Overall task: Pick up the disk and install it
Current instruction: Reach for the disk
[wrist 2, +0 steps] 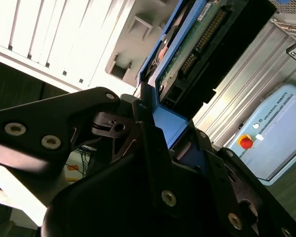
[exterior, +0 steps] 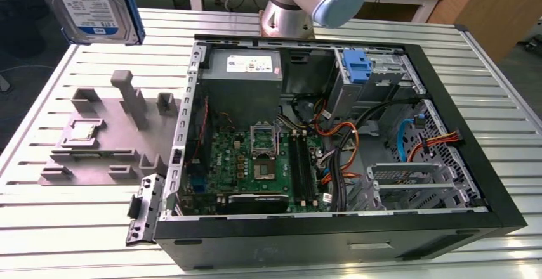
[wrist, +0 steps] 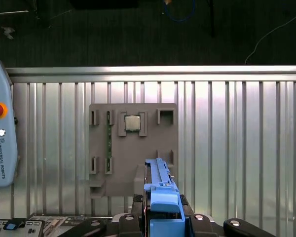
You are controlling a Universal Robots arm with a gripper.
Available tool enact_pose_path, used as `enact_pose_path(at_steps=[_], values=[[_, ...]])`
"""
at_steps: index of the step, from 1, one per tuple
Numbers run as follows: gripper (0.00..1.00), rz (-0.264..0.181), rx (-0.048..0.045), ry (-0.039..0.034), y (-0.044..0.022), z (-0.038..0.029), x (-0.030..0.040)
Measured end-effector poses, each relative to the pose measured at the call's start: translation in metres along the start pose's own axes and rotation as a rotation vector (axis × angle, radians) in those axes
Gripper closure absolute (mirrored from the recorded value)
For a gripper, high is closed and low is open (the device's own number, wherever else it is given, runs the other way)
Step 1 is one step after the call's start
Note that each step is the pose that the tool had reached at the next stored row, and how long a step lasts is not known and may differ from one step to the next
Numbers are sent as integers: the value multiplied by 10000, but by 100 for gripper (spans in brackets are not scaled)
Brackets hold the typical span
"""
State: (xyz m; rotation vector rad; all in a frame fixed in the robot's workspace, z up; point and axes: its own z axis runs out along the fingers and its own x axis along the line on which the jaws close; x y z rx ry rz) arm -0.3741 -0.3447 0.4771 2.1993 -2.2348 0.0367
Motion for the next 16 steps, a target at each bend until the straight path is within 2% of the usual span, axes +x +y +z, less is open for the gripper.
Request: enact_pose_path(at_steps=[3,10,16], values=[[63,0,-1,0,-21,0,0],[63,-3,-2,0,-26,1,10],[63,0,-1,1,-27,7,115]])
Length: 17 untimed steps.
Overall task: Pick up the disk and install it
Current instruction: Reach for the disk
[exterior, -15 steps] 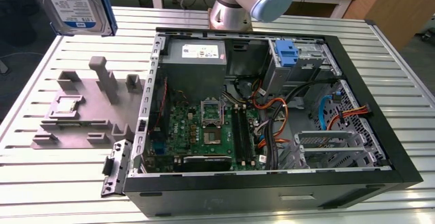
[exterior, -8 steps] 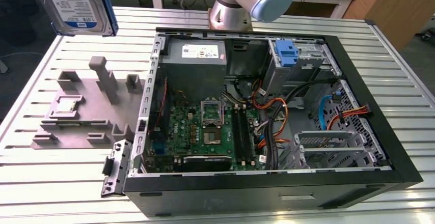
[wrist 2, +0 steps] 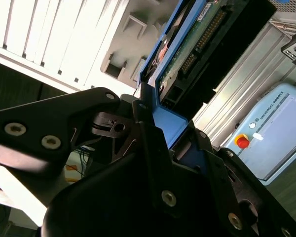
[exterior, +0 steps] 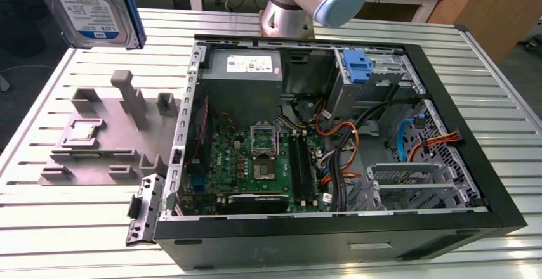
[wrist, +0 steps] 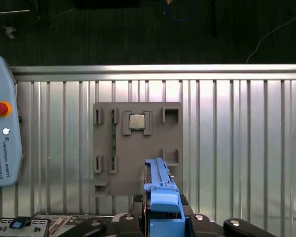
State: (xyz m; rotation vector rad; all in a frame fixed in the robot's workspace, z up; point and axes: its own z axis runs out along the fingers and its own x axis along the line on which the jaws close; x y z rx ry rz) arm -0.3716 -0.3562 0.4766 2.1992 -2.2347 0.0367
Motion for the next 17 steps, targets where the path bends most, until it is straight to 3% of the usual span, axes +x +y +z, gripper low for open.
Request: enact_pose_path(at_steps=[8,17], values=[[63,0,2,36,-18,9,169],[63,-1,1,47,-208,16,176]])
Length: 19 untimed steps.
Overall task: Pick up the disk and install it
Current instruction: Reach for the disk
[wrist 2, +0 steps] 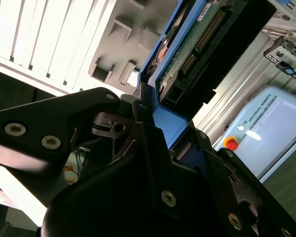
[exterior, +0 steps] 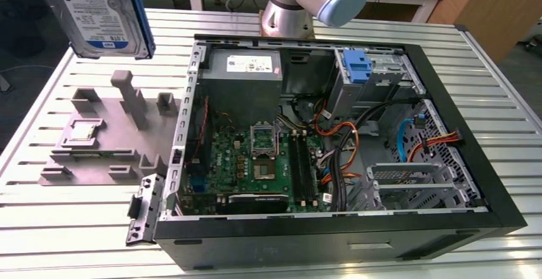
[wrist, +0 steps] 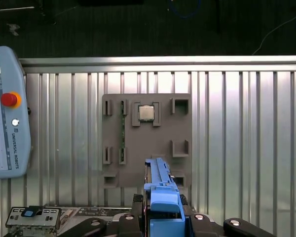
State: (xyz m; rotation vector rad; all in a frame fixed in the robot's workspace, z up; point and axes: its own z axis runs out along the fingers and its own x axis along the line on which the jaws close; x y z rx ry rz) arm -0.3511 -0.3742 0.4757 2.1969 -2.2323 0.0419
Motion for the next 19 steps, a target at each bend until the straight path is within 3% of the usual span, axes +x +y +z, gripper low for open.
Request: enact_pose_path(at_steps=[12,19], values=[[63,0,0,0,-285,4,-4],[63,0,0,-1,-331,5,-5]])
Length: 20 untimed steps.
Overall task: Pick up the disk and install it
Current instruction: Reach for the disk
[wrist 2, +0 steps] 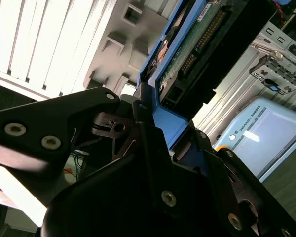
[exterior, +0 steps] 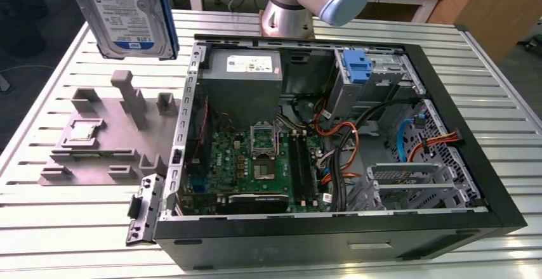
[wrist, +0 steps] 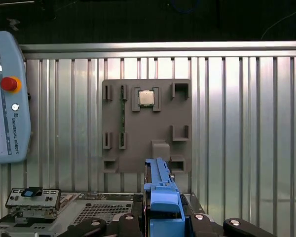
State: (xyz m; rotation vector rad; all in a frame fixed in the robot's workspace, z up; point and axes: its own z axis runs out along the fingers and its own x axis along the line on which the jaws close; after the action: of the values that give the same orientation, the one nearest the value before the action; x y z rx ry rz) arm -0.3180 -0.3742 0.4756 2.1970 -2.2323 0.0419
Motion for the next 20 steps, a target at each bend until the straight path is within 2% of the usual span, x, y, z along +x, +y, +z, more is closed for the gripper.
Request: enact_pose_path(at_steps=[20], values=[[63,0,-1,1,-232,2,-4]])
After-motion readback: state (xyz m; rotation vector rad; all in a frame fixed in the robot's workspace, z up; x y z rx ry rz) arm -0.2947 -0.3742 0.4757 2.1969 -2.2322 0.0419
